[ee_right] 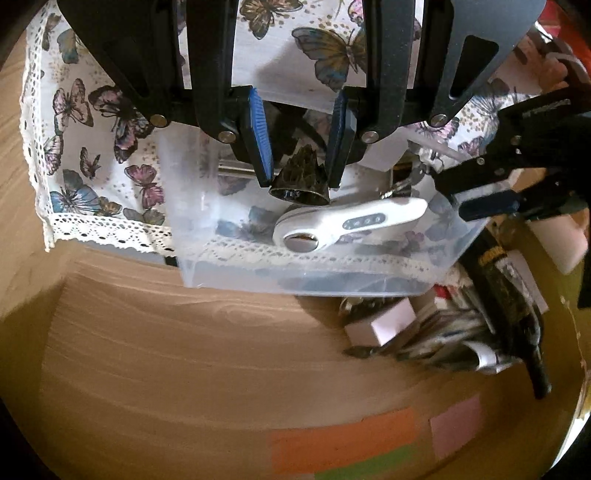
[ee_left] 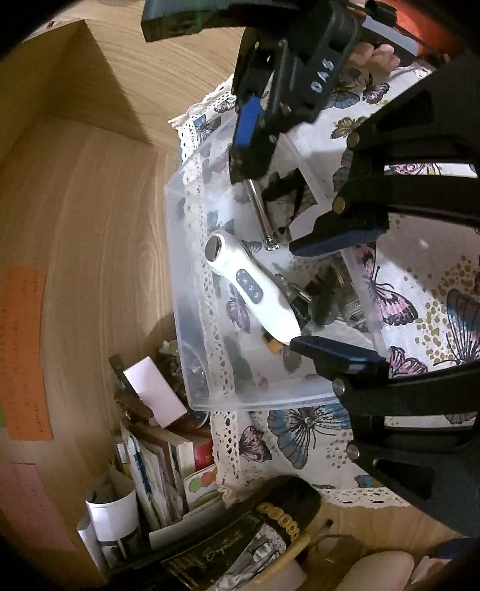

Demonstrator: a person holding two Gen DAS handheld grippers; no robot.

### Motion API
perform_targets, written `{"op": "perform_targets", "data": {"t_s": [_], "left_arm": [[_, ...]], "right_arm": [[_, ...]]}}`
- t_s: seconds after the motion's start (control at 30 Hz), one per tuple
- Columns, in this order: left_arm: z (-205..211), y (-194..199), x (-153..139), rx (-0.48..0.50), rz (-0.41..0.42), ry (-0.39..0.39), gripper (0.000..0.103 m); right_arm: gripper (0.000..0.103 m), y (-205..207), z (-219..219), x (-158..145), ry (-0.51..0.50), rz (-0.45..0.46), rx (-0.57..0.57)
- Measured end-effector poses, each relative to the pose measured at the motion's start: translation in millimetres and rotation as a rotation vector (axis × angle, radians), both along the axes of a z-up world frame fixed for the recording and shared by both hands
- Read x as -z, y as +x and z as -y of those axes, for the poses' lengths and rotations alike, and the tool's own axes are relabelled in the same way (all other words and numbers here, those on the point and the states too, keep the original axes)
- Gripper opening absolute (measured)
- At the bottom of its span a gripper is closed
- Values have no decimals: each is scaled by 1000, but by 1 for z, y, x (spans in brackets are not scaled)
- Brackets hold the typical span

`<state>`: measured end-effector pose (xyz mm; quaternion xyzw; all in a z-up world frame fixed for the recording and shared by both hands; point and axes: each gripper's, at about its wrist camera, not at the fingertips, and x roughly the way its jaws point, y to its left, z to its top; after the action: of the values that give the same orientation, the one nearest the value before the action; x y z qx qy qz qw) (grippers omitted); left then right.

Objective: Organize rigid objects

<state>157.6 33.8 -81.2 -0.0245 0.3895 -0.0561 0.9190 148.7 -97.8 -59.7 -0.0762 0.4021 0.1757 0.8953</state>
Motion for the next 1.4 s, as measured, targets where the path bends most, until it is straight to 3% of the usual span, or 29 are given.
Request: {"op": "perform_targets", "data": {"t_s": [0.23, 0.47, 0.63, 0.77, 0.9, 1.0, 1.2, 1.4], "left_arm": [[-2, -12, -19, -2, 58, -2, 45], [5, -42, -59, 1, 199, 3, 45], [11, -74, -84, -7, 317, -6, 56], [19, -101, -96, -24, 407, 12, 65], [23, -128, -103, -54, 486, 22, 78], [24, -145, -108, -77, 534, 21, 90], [24, -164, -112, -106, 581, 14, 98], [22, -167, -111, -107, 578, 0, 98]], "right_arm": [[26, -17, -2, -23, 11, 77, -19], [32, -48, 6, -63, 46, 202, -16], [46, -80, 14, -91, 86, 316, -3], [49, -104, 21, -108, 105, 392, 14], [75, -126, 26, -118, 131, 462, 33], [82, -139, 30, -123, 147, 498, 49], [85, -151, 31, -120, 179, 496, 56], [87, -159, 28, -118, 167, 501, 50]]}}
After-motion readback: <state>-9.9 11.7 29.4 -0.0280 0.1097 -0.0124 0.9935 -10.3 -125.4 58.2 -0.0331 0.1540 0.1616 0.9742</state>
